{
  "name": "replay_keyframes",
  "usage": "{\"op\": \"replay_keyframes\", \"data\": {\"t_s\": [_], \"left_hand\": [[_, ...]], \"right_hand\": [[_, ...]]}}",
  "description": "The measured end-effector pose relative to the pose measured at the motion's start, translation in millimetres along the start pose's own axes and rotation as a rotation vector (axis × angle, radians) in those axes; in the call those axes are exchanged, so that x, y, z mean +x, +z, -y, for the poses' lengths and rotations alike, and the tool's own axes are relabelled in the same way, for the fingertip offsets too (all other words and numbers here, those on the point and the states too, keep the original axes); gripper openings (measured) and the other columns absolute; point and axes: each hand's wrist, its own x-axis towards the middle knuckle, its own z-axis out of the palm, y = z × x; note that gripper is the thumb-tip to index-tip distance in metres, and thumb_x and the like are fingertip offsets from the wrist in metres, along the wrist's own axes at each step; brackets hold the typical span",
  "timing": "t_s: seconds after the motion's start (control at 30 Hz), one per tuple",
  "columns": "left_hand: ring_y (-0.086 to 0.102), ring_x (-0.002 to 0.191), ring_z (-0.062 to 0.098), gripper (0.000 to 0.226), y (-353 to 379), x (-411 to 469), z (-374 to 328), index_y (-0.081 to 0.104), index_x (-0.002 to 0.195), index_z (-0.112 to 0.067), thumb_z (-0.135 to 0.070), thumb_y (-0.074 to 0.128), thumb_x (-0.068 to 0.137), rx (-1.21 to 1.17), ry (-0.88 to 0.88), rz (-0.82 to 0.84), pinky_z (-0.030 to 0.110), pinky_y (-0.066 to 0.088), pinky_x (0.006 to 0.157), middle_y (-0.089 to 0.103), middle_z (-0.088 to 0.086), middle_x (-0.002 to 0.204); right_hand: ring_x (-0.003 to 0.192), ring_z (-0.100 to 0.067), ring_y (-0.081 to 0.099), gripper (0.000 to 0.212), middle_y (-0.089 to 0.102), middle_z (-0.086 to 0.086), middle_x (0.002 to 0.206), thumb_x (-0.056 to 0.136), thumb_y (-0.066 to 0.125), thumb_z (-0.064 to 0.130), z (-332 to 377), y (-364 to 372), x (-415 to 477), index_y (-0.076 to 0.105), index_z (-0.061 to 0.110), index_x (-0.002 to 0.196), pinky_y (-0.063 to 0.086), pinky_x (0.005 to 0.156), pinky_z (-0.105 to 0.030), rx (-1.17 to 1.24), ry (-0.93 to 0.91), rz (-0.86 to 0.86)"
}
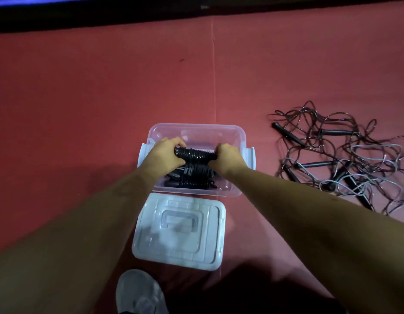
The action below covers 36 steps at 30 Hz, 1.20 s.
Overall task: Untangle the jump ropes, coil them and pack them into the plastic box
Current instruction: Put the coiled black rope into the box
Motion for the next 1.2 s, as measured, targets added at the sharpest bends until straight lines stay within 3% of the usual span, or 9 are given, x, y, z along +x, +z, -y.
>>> {"op": "replay_keyframes", "data": {"t_s": [0.2, 0.3, 0.4, 0.5, 0.6, 0.77, 0.97, 1.07, 1.2], "left_hand": [[0.06, 0.092, 0.019, 0.024, 0.3, -2.3, -14.9, 0.064, 0.112, -0.016, -0.013, 0.067, 0.088, 0.031, 0.012, -0.058, 0.023, 0.042, 0.08, 0.059, 0.004, 0.113], [0.058, 0.084, 0.013, 0.011, 0.2, -8.7, -52.7, 0.063, 0.101, -0.019, -0.014, 0.062, 0.091, -0.064, 0.06, -0.074, 0.028, 0.049, 0.082, 0.063, 0.002, 0.103], [0.056, 0.078, 0.013, 0.011, 13.0, -19.6, -100.5, 0.065, 0.098, -0.015, -0.011, 0.059, 0.09, -0.09, 0.203, -0.103, 0.027, 0.047, 0.079, 0.06, 0.004, 0.099], [0.057, 0.079, 0.017, 0.015, 40.9, -33.9, -148.1, 0.066, 0.094, -0.014, -0.005, 0.058, 0.085, -0.07, 0.328, -0.077, 0.028, 0.047, 0.081, 0.058, 0.007, 0.096], [0.058, 0.079, 0.021, 0.016, 84.5, -42.8, -177.1, 0.066, 0.092, -0.014, -0.004, 0.056, 0.083, 0.029, 0.459, 0.011, 0.034, 0.048, 0.08, 0.058, 0.006, 0.09], [0.059, 0.088, 0.028, 0.016, 159.2, -33.0, -197.2, 0.065, 0.093, -0.015, -0.008, 0.057, 0.082, 0.214, 0.49, 0.162, 0.039, 0.05, 0.081, 0.053, 0.001, 0.089], [0.054, 0.114, 0.037, 0.053, 231.3, 7.7, -195.6, 0.055, 0.134, -0.023, -0.011, 0.059, 0.082, 0.322, 0.429, 0.305, 0.046, 0.047, 0.099, 0.051, 0.015, 0.122], [0.05, 0.12, 0.037, 0.058, 252.7, 26.4, -191.0, 0.049, 0.139, -0.029, -0.011, 0.059, 0.085, 0.445, 0.407, 0.391, 0.046, 0.043, 0.104, 0.047, 0.015, 0.128], [0.053, 0.112, 0.034, 0.055, 262.2, 32.8, -180.1, 0.049, 0.133, -0.02, 0.002, 0.058, 0.084, 0.439, 0.481, 0.283, 0.046, 0.047, 0.097, 0.054, 0.012, 0.122]], "right_hand": [[0.105, -0.035, 0.058, 0.031, 0.055, -0.017, 0.123, 0.088, 0.051, 0.005, -9.8, -23.6, -12.7, 0.057, 0.002, 0.118, 0.052, 0.085, -0.043, -0.141, -0.225, -0.072], [0.104, -0.035, 0.056, 0.029, 0.051, -0.015, 0.118, 0.089, 0.051, 0.009, -49.4, -60.2, -36.5, 0.057, 0.003, 0.117, 0.05, 0.089, -0.044, -0.158, -0.302, -0.202], [0.103, -0.041, 0.056, 0.029, 0.049, -0.019, 0.117, 0.088, 0.055, 0.013, -112.9, -87.3, -56.7, 0.057, 0.001, 0.114, 0.048, 0.091, -0.046, -0.153, -0.12, -0.269], [0.107, -0.044, 0.055, 0.037, 0.046, -0.025, 0.123, 0.091, 0.06, 0.023, -175.4, -100.3, -78.5, 0.053, -0.004, 0.116, 0.044, 0.094, -0.044, -0.127, 0.146, -0.224], [0.112, -0.045, 0.053, 0.049, 0.046, -0.027, 0.124, 0.086, 0.067, 0.028, -229.1, -99.9, -97.2, 0.052, -0.004, 0.12, 0.044, 0.098, -0.045, -0.096, 0.271, -0.169], [0.117, -0.038, 0.054, 0.063, 0.047, -0.02, 0.13, 0.083, 0.071, 0.036, -274.5, -83.1, -112.4, 0.046, 0.006, 0.133, 0.044, 0.095, -0.039, -0.1, 0.303, -0.134], [0.116, -0.035, 0.051, 0.046, 0.053, -0.016, 0.115, 0.075, 0.064, 0.038, -284.5, -59.6, -85.3, 0.058, 0.007, 0.108, 0.047, 0.095, -0.041, -0.017, 0.218, -0.076], [0.11, -0.038, 0.053, 0.04, 0.052, -0.018, 0.114, 0.079, 0.067, 0.031, -287.6, -46.1, -74.9, 0.059, 0.006, 0.109, 0.047, 0.094, -0.042, -0.045, 0.214, -0.058], [0.113, -0.038, 0.051, 0.04, 0.049, -0.016, 0.118, 0.082, 0.064, 0.031, -292.9, -35.2, -68.8, 0.057, 0.007, 0.114, 0.045, 0.096, -0.042, -0.099, 0.231, -0.09]]}}
